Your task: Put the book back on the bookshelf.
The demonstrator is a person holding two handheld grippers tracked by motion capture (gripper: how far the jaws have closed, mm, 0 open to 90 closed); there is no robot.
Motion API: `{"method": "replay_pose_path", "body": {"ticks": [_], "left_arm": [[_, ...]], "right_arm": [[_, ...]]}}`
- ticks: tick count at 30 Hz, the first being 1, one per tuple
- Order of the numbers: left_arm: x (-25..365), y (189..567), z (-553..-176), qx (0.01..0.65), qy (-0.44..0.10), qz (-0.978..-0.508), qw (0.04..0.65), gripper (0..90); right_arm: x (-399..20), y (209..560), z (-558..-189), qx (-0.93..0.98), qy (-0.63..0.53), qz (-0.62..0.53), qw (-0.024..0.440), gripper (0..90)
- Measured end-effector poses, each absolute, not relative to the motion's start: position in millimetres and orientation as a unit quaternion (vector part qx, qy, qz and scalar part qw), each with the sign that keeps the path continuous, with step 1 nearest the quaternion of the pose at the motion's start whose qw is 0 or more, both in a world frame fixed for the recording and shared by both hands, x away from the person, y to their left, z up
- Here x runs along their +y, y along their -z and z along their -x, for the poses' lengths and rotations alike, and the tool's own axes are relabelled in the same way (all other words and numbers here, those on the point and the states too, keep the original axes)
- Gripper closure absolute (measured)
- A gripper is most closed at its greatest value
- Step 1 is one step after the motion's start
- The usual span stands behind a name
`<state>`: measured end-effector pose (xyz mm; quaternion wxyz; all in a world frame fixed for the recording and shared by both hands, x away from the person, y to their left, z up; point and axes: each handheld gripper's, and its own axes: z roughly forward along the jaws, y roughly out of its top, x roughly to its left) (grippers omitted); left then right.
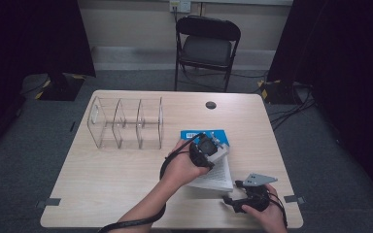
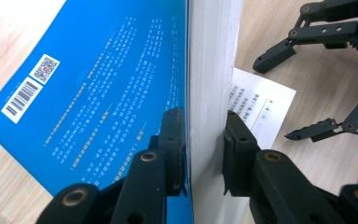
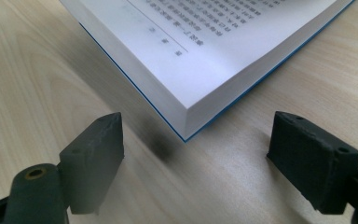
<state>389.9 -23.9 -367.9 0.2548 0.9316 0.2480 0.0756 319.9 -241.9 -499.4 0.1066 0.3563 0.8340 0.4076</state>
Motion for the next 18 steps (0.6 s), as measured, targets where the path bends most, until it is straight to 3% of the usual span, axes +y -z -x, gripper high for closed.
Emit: {"method": "replay_pose_path", "body": {"ticks": [18], "left_arm": [[-21.4,359.0,-391.6,0.255,-0.075,-0.931,0.248,74.2]], "right_arm": [[-240.2,499.4,-329.2,0.822,-0.395,-0.386,0.14,22.2]]}}
